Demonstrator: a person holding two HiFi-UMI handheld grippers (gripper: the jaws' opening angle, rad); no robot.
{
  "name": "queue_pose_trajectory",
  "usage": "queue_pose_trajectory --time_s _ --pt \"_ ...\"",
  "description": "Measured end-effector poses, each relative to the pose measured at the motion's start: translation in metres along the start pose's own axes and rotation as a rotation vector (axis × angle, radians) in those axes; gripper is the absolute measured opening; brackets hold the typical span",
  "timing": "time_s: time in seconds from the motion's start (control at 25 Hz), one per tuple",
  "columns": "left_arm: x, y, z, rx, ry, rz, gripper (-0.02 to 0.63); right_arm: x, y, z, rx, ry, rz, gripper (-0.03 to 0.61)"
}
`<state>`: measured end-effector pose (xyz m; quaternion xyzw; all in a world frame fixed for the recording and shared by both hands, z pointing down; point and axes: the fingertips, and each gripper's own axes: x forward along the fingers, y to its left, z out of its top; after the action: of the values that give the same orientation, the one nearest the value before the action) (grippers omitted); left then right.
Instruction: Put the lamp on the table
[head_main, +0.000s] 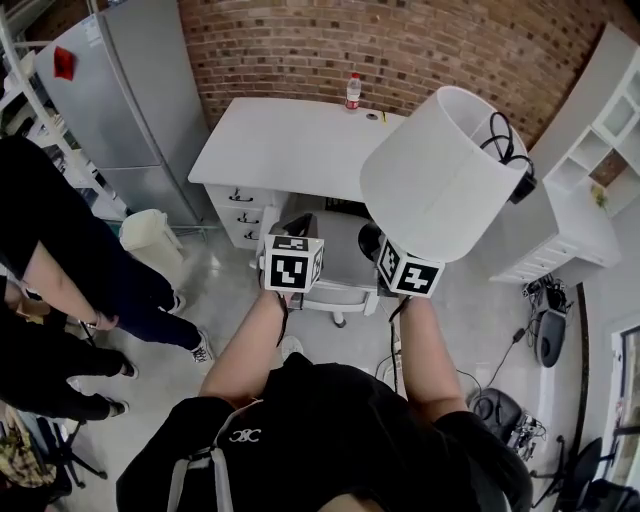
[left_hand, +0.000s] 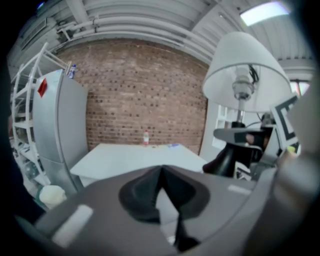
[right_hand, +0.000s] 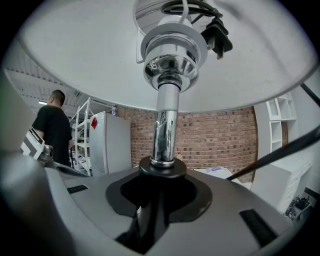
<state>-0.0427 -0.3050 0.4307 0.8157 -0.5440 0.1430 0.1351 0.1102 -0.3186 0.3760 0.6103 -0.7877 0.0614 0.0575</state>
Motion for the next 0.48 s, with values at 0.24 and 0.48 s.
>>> queue_pose_trajectory --time_s 0.24,0.48 --pt "0.059 0.055 0.035 0.01 0.0 -0.041 0.001 0.082 0.003 0.018 0.024 0.007 -0.043 0.095" --pt "0.104 0.097 0.04 -0.001 0.031 -0.055 0.001 0.141 0.002 0.011 0.02 0.029 -0.073 0.095"
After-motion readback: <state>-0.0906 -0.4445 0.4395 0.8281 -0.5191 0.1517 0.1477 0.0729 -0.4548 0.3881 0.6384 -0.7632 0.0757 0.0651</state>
